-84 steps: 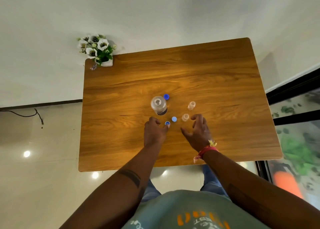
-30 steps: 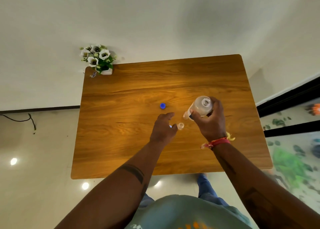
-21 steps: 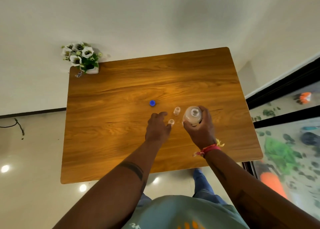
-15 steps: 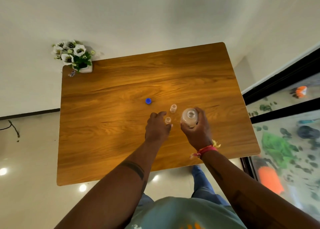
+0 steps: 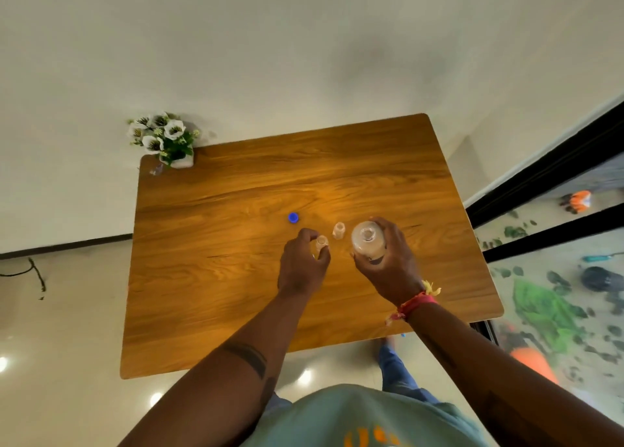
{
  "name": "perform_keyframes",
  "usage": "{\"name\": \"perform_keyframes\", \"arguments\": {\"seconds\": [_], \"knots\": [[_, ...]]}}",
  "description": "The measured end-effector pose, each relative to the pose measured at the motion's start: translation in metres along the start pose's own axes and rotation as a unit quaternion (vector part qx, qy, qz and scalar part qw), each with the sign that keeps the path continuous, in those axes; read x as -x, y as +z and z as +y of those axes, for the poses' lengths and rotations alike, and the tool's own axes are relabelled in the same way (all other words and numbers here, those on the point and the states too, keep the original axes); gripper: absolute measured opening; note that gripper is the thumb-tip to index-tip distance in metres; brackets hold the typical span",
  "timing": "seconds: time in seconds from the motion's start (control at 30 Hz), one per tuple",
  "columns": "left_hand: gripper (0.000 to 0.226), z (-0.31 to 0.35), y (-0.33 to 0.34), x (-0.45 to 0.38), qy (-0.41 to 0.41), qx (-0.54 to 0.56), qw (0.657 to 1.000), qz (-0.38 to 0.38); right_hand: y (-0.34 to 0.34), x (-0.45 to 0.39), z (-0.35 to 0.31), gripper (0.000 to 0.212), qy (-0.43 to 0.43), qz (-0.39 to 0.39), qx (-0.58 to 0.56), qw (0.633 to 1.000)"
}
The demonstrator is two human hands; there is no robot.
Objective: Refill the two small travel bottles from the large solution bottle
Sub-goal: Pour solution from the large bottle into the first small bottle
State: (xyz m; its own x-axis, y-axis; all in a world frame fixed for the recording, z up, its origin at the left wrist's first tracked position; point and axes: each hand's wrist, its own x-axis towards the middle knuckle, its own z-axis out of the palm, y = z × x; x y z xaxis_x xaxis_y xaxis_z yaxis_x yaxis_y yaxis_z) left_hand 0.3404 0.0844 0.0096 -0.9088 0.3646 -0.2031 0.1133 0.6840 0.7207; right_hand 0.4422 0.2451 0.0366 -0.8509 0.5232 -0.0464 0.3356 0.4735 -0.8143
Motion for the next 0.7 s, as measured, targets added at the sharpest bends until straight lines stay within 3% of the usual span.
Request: {"name": "perform_keyframes", "arguments": {"seconds": [0.37,0.7], "knots": [[0.026,0.109,-0.135,-0.033,0.15,0.09,0.98,0.097,-0.047,-0.084,-0.134,0.074,-0.162,0.052,0.052,0.984],[0.03,0.162,-0.196,-0.049,0.166,0.131,0.965,0.153,-0.1,-0.144,-0.222,0.078,-0.285,0.083,0.197,0.934]]}}
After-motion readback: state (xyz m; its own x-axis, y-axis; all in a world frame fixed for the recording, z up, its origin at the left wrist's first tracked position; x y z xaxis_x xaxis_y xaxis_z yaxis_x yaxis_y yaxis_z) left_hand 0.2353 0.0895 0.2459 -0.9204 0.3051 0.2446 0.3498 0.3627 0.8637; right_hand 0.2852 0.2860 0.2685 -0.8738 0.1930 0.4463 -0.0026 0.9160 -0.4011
